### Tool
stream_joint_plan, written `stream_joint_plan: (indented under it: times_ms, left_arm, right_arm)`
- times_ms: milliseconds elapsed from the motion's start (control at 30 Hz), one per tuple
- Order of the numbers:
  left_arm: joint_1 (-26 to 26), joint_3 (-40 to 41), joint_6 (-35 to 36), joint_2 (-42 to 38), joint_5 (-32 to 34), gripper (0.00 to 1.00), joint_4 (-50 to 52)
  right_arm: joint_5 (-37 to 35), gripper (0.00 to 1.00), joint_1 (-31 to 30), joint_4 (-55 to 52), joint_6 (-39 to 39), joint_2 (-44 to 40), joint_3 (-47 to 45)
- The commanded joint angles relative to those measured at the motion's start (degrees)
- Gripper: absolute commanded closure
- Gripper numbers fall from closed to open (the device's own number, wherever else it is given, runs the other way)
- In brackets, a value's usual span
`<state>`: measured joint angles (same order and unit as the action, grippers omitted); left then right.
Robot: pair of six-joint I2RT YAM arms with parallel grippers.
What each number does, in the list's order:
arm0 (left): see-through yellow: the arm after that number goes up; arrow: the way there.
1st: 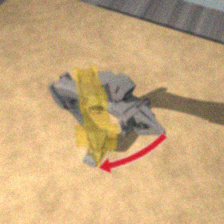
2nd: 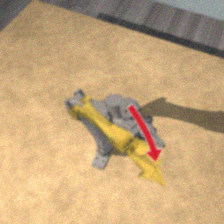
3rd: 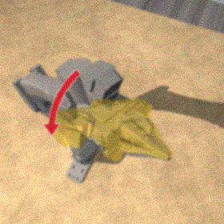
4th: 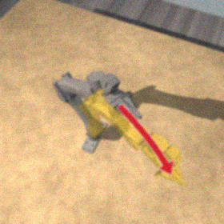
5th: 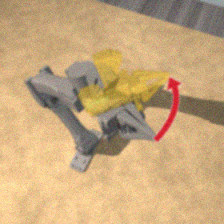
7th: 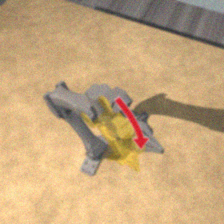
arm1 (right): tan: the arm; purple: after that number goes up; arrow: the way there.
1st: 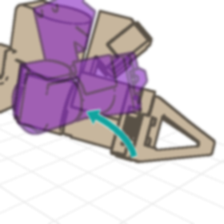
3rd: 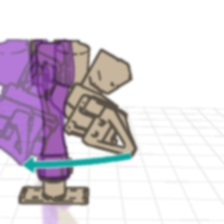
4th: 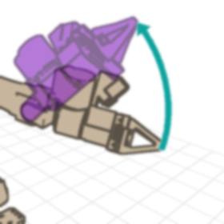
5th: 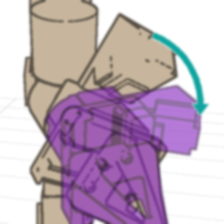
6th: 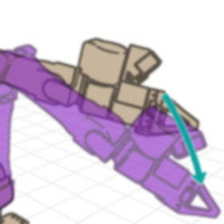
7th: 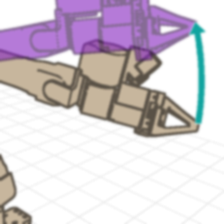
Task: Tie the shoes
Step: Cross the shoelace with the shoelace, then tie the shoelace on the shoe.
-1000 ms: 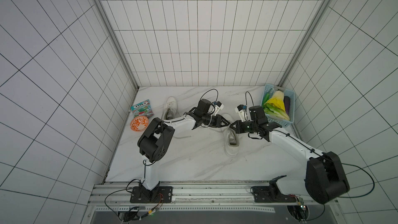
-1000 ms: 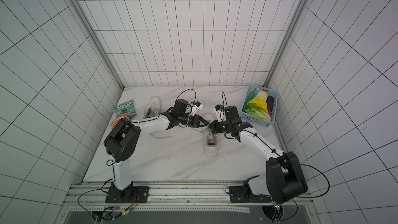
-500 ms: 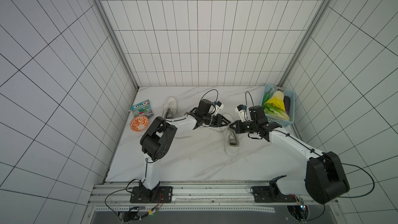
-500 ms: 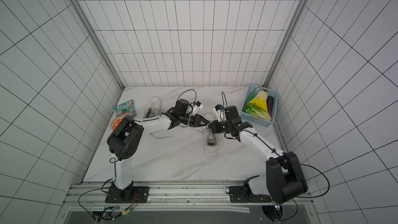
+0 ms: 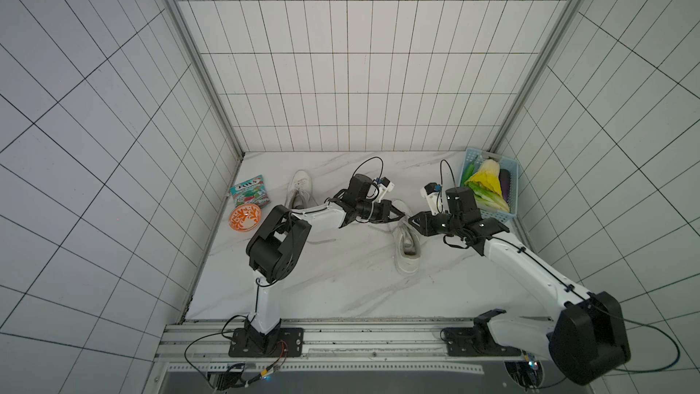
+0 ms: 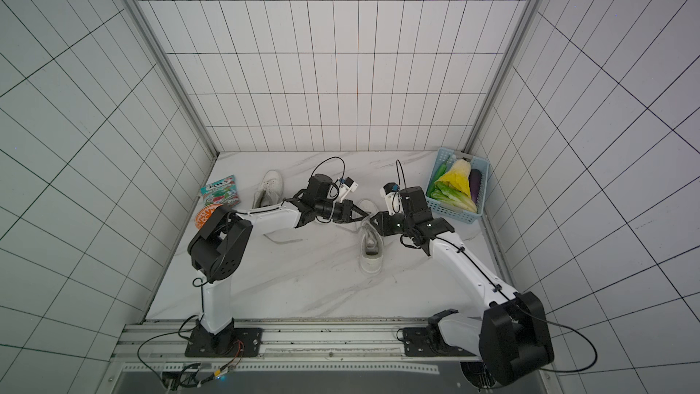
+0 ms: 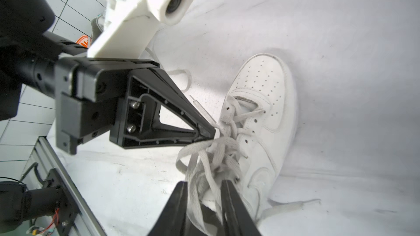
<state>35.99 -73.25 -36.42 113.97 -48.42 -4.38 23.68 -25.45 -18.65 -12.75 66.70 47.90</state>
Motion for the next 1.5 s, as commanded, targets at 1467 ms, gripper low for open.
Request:
stream_joint_plan:
  times_ms: [1467]
  left_arm:
    - [-0.2,1.0,2.8,-2.8,1.4,1.00,-0.1]
  right_arm:
    - [-1.5,0.63,-8.4,-1.8,-1.1,6.8,-1.5]
